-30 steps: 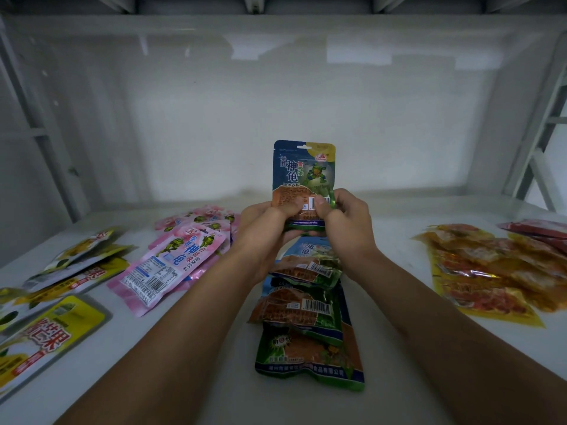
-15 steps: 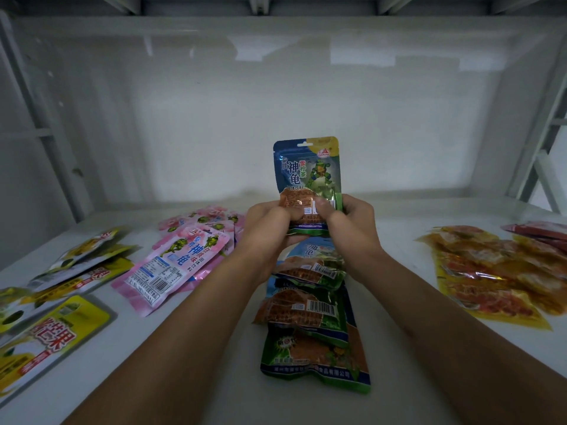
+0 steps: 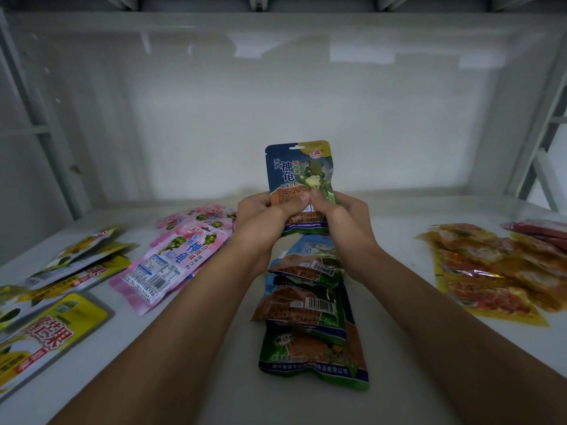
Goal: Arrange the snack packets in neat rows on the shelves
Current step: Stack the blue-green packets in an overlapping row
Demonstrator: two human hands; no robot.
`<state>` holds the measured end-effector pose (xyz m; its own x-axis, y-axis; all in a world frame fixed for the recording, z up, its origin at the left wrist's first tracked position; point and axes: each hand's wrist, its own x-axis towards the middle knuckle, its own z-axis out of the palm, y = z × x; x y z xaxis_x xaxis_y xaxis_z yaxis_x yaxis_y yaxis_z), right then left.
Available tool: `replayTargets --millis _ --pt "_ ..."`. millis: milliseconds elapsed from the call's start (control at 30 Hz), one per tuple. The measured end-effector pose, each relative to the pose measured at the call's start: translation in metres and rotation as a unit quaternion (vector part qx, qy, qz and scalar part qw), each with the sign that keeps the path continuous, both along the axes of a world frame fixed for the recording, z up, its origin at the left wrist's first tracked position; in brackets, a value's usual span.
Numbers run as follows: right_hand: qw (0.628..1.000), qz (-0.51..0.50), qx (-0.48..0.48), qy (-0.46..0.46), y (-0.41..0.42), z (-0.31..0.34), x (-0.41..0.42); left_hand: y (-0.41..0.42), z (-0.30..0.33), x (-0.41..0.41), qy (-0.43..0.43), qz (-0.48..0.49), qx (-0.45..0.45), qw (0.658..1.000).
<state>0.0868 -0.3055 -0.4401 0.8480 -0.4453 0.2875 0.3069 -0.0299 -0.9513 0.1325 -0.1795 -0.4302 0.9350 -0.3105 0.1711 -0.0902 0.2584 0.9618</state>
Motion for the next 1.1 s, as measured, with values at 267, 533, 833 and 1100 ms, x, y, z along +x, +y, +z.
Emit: replayTargets --millis 267,533,833,1100 --pt "0.998 -0.041 -0.05 0.002 0.001 -0.003 0.003 0.002 0.0 0.0 0.007 0.017 0.025 1.0" --pt "0.999 -0.009 -0.022 0.022 0.0 0.0 0.0 0.004 0.0 0.002 -0.016 0.04 0.036 0.998" --pt "0.999 -0.014 0.03 -0.003 0.0 0.007 -0.004 0.003 0.005 0.0 0.0 0.012 0.024 1.0" --pt "0.999 -0.008 0.028 -0.02 0.001 0.009 -0.007 0.004 0.005 -0.001 -0.025 0.022 -0.009 0.999"
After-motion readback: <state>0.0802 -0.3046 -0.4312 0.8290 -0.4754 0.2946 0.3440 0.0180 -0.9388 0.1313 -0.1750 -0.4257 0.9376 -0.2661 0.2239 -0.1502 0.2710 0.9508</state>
